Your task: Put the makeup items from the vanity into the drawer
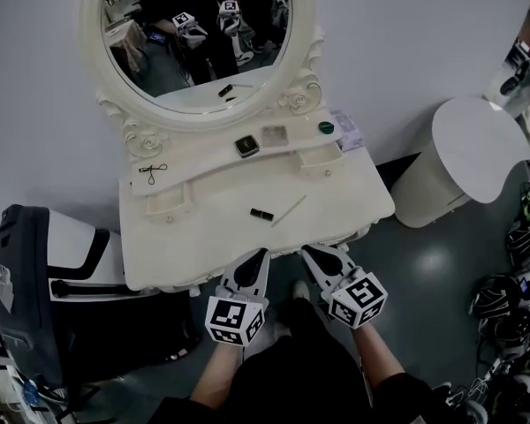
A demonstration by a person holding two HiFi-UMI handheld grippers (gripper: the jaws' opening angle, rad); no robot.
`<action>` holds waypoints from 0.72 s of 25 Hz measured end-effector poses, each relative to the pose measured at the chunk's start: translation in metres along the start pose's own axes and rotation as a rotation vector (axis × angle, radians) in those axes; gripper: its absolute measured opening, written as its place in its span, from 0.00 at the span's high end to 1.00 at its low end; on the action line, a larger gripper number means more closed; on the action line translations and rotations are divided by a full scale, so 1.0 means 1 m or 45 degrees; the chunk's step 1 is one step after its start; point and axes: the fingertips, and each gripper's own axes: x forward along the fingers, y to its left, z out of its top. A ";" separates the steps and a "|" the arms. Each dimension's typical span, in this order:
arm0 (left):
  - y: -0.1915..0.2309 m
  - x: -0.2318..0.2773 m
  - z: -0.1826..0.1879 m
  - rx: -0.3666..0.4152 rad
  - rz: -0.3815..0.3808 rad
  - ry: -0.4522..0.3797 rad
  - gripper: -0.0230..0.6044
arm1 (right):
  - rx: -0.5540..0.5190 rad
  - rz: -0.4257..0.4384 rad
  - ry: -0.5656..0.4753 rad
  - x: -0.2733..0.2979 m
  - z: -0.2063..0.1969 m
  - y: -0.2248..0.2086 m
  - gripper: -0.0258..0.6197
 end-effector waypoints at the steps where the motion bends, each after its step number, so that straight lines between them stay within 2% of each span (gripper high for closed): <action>1: 0.003 0.007 0.001 -0.003 0.005 0.004 0.94 | 0.003 0.005 0.005 0.005 0.001 -0.006 0.92; 18: 0.046 0.097 0.008 -0.060 0.111 0.058 0.94 | 0.057 0.103 0.072 0.069 0.015 -0.090 0.92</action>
